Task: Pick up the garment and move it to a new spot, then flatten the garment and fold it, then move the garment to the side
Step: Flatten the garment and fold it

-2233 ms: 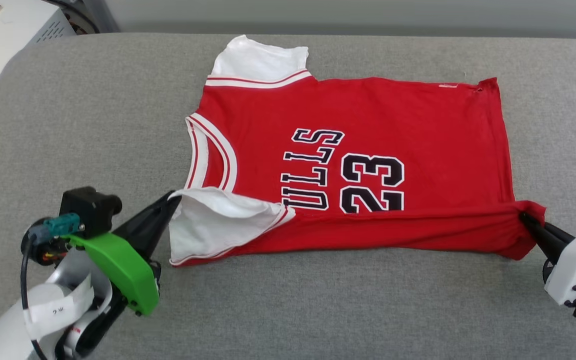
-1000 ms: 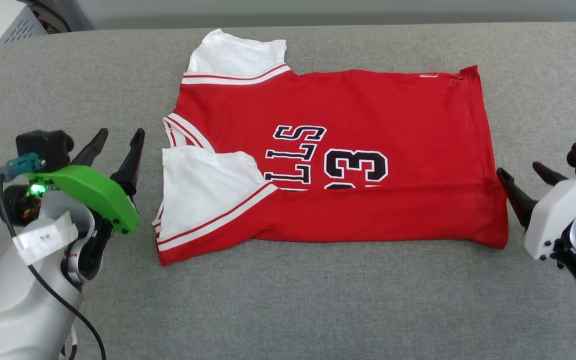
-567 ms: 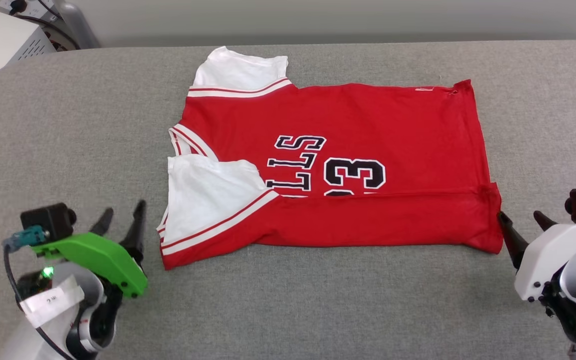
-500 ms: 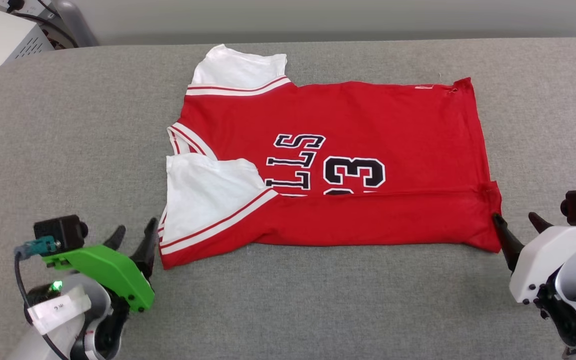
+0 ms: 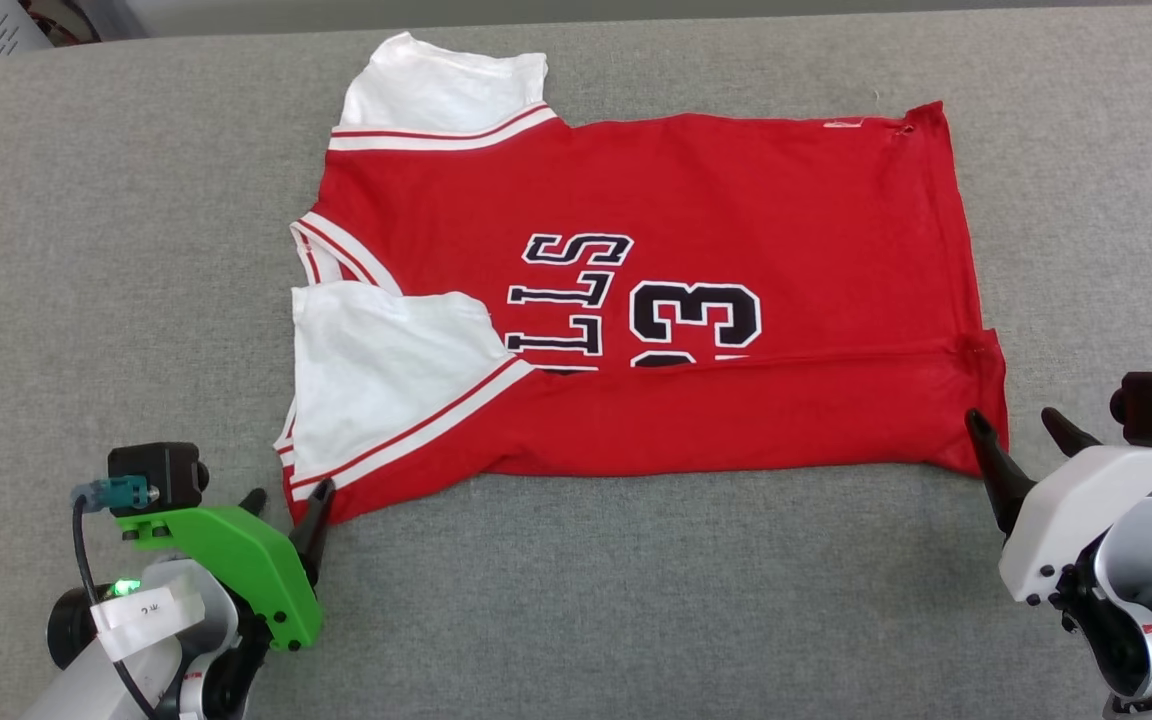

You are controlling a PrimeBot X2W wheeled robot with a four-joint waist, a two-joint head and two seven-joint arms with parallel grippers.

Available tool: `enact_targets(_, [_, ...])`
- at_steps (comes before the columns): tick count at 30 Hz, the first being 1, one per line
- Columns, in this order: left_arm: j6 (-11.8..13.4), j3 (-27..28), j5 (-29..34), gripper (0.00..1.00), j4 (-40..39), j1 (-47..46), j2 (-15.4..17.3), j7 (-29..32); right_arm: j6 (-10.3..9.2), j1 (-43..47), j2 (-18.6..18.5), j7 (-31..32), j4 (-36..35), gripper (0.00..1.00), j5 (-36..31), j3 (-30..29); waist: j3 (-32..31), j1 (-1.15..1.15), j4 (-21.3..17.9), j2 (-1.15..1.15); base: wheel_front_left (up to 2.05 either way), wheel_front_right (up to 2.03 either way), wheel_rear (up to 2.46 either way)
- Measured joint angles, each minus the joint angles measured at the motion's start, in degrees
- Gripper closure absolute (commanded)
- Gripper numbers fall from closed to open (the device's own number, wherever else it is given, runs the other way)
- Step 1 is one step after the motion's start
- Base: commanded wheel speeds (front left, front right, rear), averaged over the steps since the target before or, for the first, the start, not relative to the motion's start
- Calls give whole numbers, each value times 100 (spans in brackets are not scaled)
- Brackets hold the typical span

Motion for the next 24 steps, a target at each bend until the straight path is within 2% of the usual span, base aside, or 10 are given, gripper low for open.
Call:
enact_targets(6, [136, -100, 202, 0, 185, -163, 80, 131, 0, 0, 20, -3, -3, 0, -8, 37, 140, 0, -109, 0, 0, 0, 0])
enact_targets(7, [132, -135, 213, 9, 205, -193, 107, 199, 0, 0, 22, -9, -3, 0, -10, 40, 152, 0, -126, 0, 0, 0, 0])
enact_targets(8, [111, -165, 213, 60, 223, -216, 133, 269, 1, -1, 23, -9, -2, 0, -18, 38, 160, 0, -139, 0, 0, 0, 0])
enact_targets(9, [83, -182, 213, 100, 233, -236, 153, 308, 0, -1, 24, -10, -1, 0, -25, 34, 161, 0, -145, 0, 0, 0, 0])
enact_targets(15, [-113, -261, 172, 100, 274, -293, 68, 312, 0, -2, -15, 0, 33, 0, -114, -9, 56, 0, -84, 0, 0, 0, 0])
enact_targets(24, [-55, -289, 499, 100, -200, -346, 35, -138, 0, -211, -35, 300, 526, 0, -378, -266, -80, 0, 190, 0, 0, 0, 0])
